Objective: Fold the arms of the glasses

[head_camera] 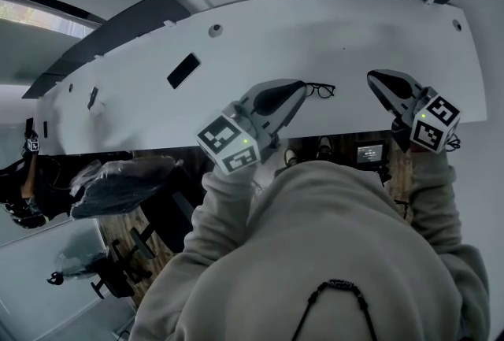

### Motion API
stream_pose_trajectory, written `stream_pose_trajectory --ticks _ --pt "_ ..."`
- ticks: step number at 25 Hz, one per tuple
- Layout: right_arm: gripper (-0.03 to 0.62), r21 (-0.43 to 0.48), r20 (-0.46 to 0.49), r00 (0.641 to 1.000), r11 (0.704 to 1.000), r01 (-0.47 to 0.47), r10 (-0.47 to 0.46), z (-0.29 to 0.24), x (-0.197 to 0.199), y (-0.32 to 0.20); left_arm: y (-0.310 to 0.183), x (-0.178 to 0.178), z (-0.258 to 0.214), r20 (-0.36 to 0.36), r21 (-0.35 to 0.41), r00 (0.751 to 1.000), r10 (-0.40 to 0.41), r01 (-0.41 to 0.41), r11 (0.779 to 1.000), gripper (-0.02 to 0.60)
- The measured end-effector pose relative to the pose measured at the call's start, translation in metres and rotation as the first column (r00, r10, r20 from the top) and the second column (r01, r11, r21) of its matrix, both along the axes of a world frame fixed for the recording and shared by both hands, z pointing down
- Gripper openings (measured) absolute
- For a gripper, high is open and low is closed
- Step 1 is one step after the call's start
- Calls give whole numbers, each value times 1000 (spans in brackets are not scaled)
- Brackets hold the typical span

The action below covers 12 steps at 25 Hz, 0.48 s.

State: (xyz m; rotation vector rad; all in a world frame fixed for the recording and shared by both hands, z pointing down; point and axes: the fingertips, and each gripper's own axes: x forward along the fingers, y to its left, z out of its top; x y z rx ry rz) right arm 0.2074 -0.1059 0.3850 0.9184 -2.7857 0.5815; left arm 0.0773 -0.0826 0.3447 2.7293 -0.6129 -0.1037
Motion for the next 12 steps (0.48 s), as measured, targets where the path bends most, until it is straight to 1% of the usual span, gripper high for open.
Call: stream_pose_trajectory --ticks 6,12 --pt "20 -1 0 1000 1000 16 -16 -1 -1 1 0 0 -1 -22 -7 1000 -4 4 1000 5" --pt "20 -13 -10 999 999 30 -30 3 -5 1 -2 -1 2 -22 -20 1000 -4 4 1000 5"
